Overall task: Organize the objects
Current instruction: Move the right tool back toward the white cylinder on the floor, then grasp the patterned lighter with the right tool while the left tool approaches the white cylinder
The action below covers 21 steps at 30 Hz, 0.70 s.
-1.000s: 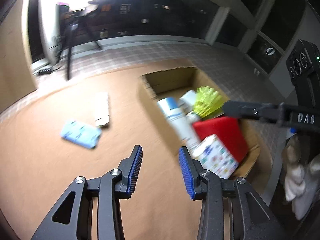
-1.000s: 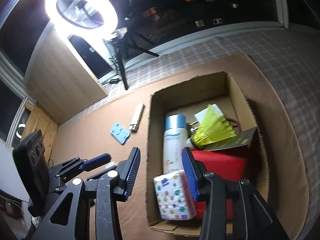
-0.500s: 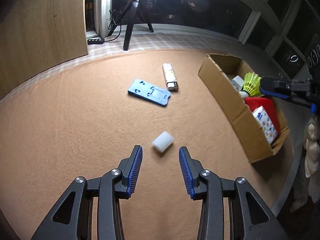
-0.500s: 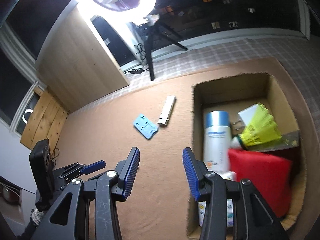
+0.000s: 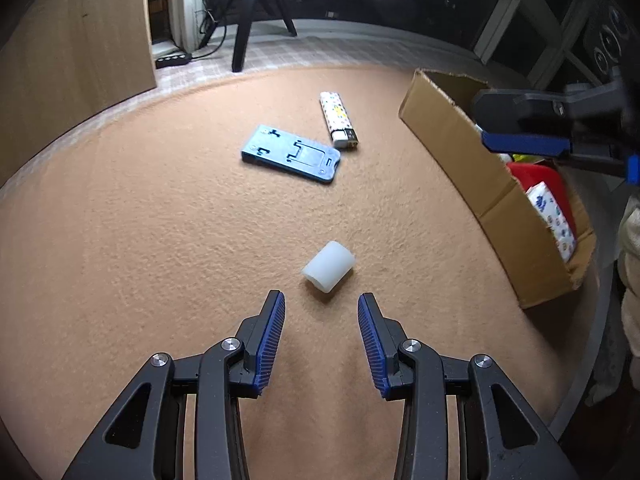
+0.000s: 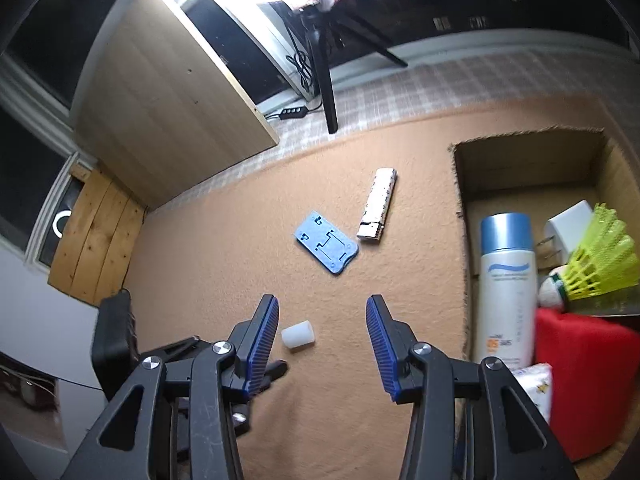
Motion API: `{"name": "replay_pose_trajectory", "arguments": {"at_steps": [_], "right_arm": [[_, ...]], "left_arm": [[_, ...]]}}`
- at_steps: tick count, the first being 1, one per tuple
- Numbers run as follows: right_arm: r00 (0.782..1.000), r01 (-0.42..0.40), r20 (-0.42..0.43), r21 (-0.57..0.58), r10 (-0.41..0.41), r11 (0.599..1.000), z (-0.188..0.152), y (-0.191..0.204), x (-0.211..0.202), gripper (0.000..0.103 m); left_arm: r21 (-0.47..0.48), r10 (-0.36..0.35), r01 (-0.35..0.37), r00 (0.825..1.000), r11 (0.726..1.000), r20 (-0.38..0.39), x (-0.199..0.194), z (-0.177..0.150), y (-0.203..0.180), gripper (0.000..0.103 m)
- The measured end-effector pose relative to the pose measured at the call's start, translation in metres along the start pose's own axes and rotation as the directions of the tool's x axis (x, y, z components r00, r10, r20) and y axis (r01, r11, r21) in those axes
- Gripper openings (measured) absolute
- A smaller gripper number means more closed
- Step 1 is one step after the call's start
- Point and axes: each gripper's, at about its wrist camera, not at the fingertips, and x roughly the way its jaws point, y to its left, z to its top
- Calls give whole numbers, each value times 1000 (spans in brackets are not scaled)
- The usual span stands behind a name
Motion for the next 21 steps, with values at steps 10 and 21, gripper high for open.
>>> {"name": "replay_pose_trajectory", "arguments": {"at_steps": [10, 21], "right_arm": [[997, 47, -57, 73, -43, 996, 25, -3, 34, 42], [973, 213, -87, 2, -212, 977, 62, 9, 76, 42]], "left_arm": [[49, 14, -14, 1000, 999, -7, 21, 14, -3, 41], [104, 29, -26, 999, 994, -21, 32, 24, -4, 41]]}}
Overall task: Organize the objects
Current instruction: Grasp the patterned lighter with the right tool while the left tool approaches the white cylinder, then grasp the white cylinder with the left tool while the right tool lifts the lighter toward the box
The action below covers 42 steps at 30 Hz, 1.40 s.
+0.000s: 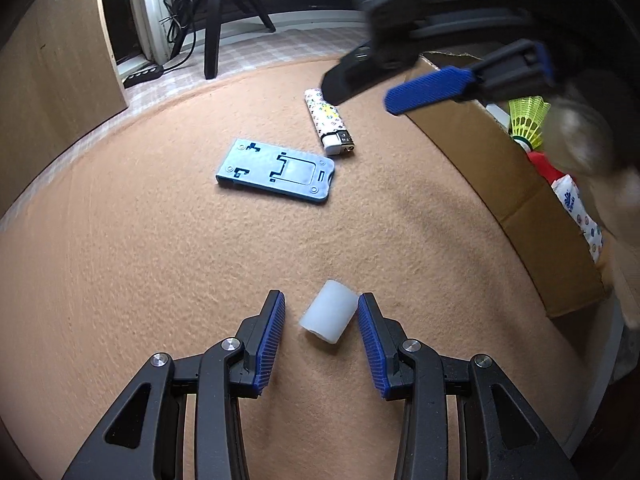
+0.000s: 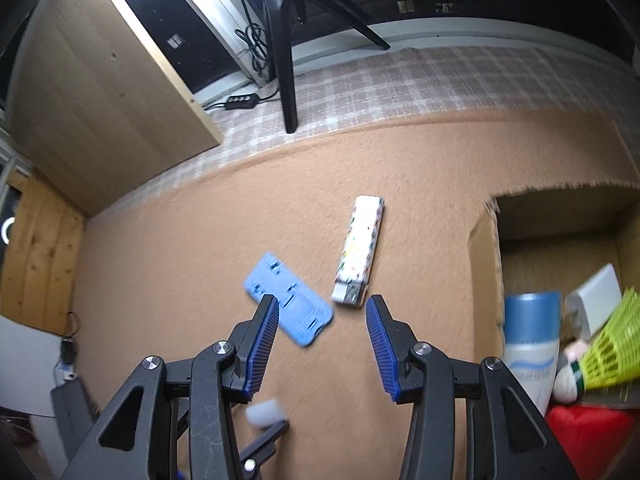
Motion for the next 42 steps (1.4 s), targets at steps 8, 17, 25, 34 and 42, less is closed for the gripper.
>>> {"name": "replay_pose_trajectory", "arguments": {"at_steps": [8, 17, 25, 34, 42], "right_arm": [[998, 59, -22, 9, -59, 998, 13, -3, 20, 42], [990, 127, -55, 10, -126, 992, 21, 1, 40, 42], [973, 223, -57, -23, -224, 974, 29, 3, 58, 34], [977, 204, -62, -41, -206, 978, 11, 2, 47, 21], [990, 118, -78, -41, -121, 992, -34, -2, 28, 21]], "left_arm": [[37, 3, -3, 1000, 999, 6, 2, 2, -2, 29], [34, -33, 33, 999, 999, 8, -4, -1, -5, 32], [-6, -42, 42, 999, 999, 10, -5, -8, 5, 36], [-8, -34, 34, 999, 999, 11, -2, -8, 10, 36], [-17, -39, 39, 999, 999, 14, 0, -5, 10, 36]]}}
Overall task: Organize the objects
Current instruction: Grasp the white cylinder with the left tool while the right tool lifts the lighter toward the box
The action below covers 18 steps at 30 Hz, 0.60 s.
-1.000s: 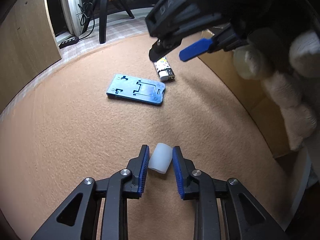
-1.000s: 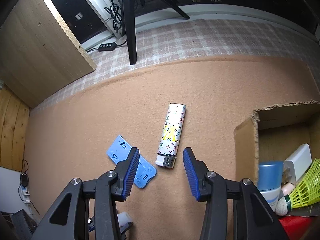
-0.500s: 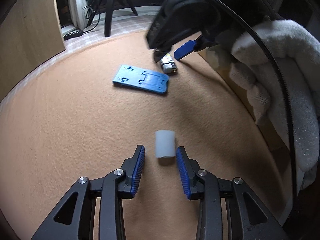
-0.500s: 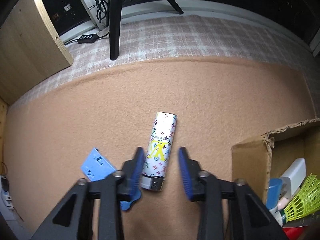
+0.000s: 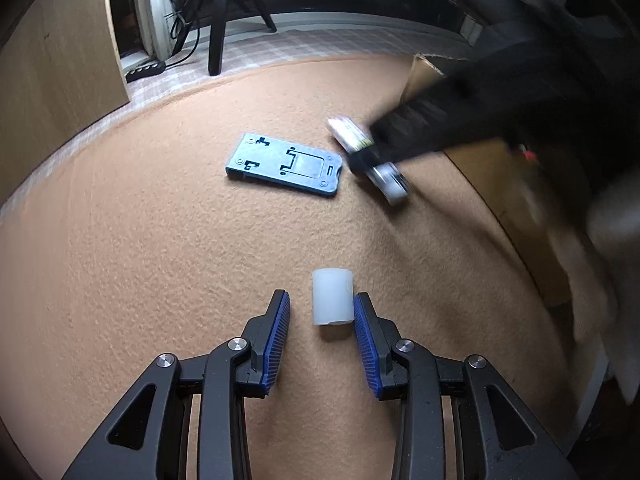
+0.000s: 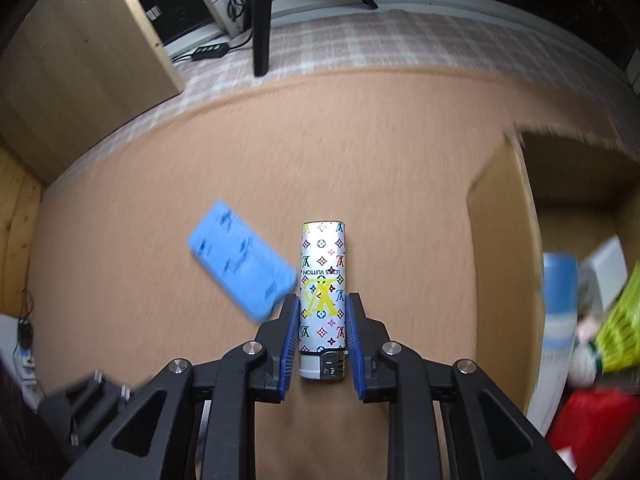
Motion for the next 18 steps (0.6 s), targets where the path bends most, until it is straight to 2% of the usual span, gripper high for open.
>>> {"name": "replay_pose_trajectory", "arguments": {"at_steps": [2, 6, 8, 14, 18], "right_arm": [[1000, -20, 4, 7, 20, 1000, -12, -5, -6, 21], [998, -62, 26, 16, 62, 998, -34, -12, -23, 21], [996, -83, 41, 17, 83, 996, -45, -14, -32, 21], [986, -138, 96, 16, 136, 990, -75, -23, -64, 21], [979, -157, 132, 22, 153, 987, -90, -38, -85, 21]], "left_arm": [[8, 6, -6, 1000, 1000, 0, 0, 0, 0, 35], [23, 16, -16, 1000, 1000, 4, 1, 0, -4, 21], [11, 18, -18, 1000, 1000, 7, 1, -2, -6, 19], [-101, -17, 19, 1000, 995, 17, -4, -4, 4, 15], [-134, -20, 25, 999, 991, 40, -15, -8, 4, 14]]}}
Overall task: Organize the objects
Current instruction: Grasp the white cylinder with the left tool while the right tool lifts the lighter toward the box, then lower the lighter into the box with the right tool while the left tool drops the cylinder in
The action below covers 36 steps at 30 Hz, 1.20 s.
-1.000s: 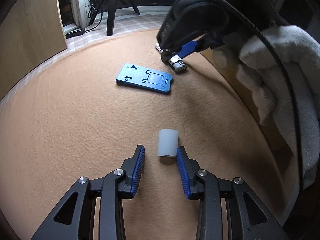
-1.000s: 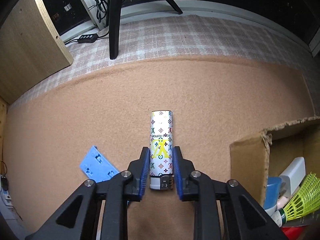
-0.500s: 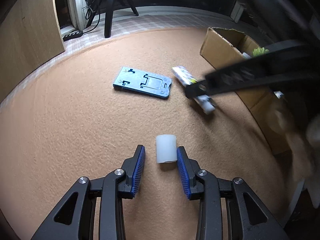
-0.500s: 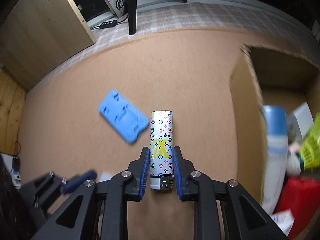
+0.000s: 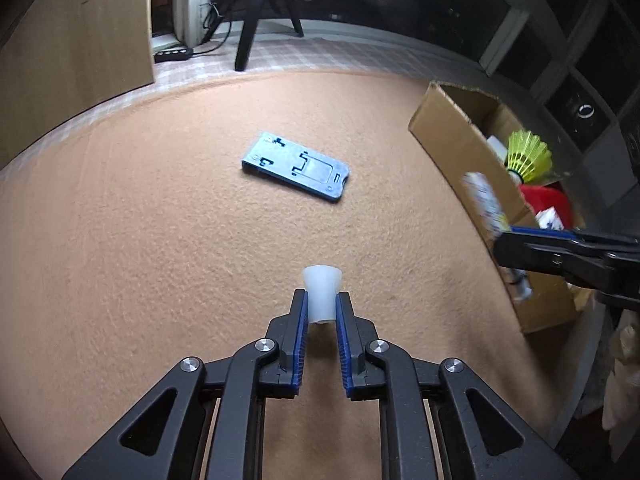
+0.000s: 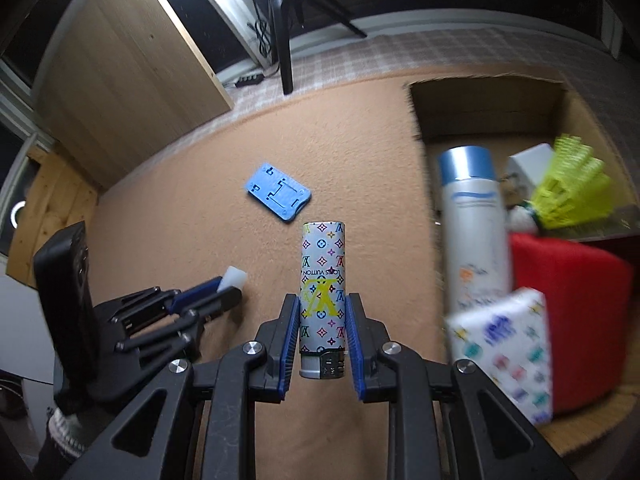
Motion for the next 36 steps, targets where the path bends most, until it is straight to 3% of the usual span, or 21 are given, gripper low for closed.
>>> {"name": "replay_pose_trajectory", "arguments": {"at_steps": [6, 15, 26, 36], "right_arm": [[998, 13, 55, 10, -13, 1000, -14, -26, -36, 21], [991, 88, 98, 19, -90, 996, -31, -69, -72, 21], [976, 154, 144, 52, -160, 987, -35, -112, -96, 21], [976, 167, 135, 54, -172, 985, -28, -133, -89, 21]], "left_arm": [[4, -12, 12, 999, 1000, 43, -23, 6, -12, 14], [78, -61, 54, 993, 995, 98, -41, 27, -64, 14], [188, -99, 78, 989, 979, 109, -27, 53, -151, 14], [220, -108, 84, 989, 972, 98, -1, 73, -196, 14]]}}
